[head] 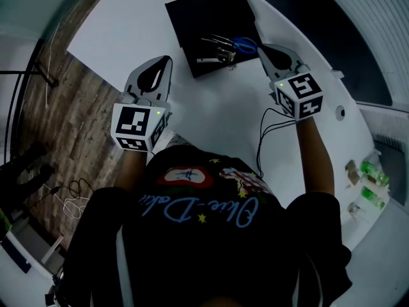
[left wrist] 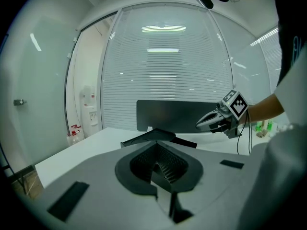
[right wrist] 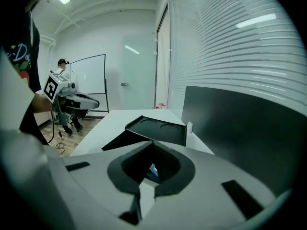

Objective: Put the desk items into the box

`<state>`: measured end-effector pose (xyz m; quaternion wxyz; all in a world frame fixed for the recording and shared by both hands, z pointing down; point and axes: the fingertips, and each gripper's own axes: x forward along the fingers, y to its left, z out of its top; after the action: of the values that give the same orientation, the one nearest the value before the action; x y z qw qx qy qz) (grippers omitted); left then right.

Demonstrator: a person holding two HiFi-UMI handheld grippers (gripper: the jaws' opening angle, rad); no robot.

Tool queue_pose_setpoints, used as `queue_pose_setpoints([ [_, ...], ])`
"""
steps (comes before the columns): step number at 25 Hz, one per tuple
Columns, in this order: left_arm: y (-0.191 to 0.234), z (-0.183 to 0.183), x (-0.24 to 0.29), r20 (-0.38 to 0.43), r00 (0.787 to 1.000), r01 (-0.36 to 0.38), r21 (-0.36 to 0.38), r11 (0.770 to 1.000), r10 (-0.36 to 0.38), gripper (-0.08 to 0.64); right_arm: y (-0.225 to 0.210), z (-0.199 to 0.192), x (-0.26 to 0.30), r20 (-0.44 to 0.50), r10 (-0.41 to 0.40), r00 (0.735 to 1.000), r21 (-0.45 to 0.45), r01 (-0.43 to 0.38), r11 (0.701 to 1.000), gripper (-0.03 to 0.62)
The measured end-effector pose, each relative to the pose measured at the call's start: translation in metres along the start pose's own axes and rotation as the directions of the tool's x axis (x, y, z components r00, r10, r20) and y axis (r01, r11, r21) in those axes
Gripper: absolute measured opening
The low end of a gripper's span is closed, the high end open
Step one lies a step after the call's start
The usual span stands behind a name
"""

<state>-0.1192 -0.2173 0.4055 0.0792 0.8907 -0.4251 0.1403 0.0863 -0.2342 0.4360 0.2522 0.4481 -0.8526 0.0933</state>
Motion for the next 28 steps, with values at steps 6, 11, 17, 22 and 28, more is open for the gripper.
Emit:
queue_pose_setpoints([
  [6, -0.009, 0.006, -0.004, 0.019, 1.000, 0.011, 0.011, 1.000, -0.011, 0.008, 0.002, 0.007, -0.022, 0.052, -0.048, 0.998, 0.031, 0.046, 0.998, 0.008],
  [11, -0.016, 0.011, -0.006, 0.030, 0.999, 0.024, 0.023, 0.999, -0.024, 0.008, 0.005, 0.008, -0.035, 0.090, -0.072, 0.993, 0.089, 0.064, 0.994, 0.008],
  [17, -0.026, 0.014, -0.009, 0.036, 0.999, 0.040, 0.033, 0.999, -0.041, 0.008, 0.012, 0.016, -0.053, 0.137, -0.083, 0.987, 0.113, 0.068, 0.991, 0.008],
  [22, -0.035, 0.016, -0.010, 0.039, 0.998, 0.057, 0.043, 0.997, -0.058, 0.008, 0.016, 0.024, -0.067, 0.177, -0.095, 0.980, 0.134, 0.072, 0.988, 0.008],
  [28, -0.044, 0.020, -0.010, 0.046, 0.996, 0.076, 0.056, 0.996, -0.079, 0.008, 0.021, 0.030, -0.083, 0.211, -0.109, 0.971, 0.144, 0.079, 0.986, 0.008],
])
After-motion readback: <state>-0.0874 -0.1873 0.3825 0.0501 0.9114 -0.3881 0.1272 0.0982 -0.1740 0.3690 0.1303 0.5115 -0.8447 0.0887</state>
